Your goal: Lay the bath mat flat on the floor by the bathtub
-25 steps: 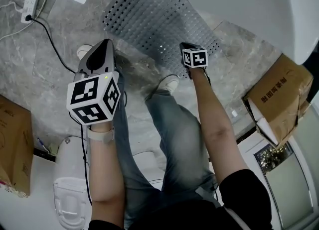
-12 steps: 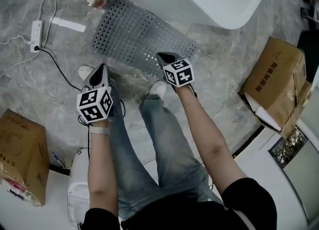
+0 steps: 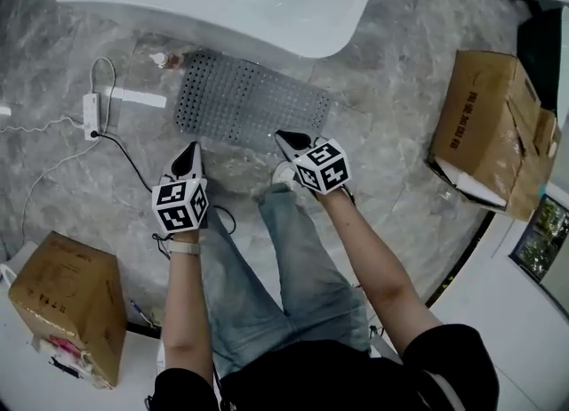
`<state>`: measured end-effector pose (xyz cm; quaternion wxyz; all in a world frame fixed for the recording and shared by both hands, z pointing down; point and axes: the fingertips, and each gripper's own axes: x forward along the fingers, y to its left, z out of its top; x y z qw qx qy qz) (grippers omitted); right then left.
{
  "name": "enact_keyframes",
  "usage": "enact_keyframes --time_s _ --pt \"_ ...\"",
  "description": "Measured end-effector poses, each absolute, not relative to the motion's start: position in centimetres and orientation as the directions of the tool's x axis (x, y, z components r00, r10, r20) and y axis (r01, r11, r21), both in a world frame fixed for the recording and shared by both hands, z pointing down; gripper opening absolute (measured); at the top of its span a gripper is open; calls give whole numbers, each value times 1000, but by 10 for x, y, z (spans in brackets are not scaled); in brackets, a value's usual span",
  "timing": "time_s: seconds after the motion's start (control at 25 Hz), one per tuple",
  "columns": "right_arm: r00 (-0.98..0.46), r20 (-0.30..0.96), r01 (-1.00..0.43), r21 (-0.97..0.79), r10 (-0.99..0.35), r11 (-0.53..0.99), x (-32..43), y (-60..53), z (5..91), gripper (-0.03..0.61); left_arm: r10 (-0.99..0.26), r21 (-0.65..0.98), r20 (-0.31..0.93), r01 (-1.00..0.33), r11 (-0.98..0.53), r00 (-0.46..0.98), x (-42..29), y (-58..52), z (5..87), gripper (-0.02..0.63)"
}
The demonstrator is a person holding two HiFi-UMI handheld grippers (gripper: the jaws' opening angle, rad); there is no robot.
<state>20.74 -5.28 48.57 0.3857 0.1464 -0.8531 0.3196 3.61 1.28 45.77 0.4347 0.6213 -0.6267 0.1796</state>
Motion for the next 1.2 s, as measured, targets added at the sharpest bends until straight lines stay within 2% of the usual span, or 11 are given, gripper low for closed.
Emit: enact_keyframes --time_s 0.32,0.76,1.2 --pt "-718 684 -546 -437 -130 715 206 -69 365 25 -638 304 717 -950 -73 279 60 -16 353 18" --pt "-745 604 -596 -411 -283 690 203 -77 199 25 -669 271 646 -930 -249 368 52 -37 203 18" --pt "-777 434 -600 -292 -456 745 191 -80 3 25 -744 186 509 -899 -397 433 42 -54 42 18"
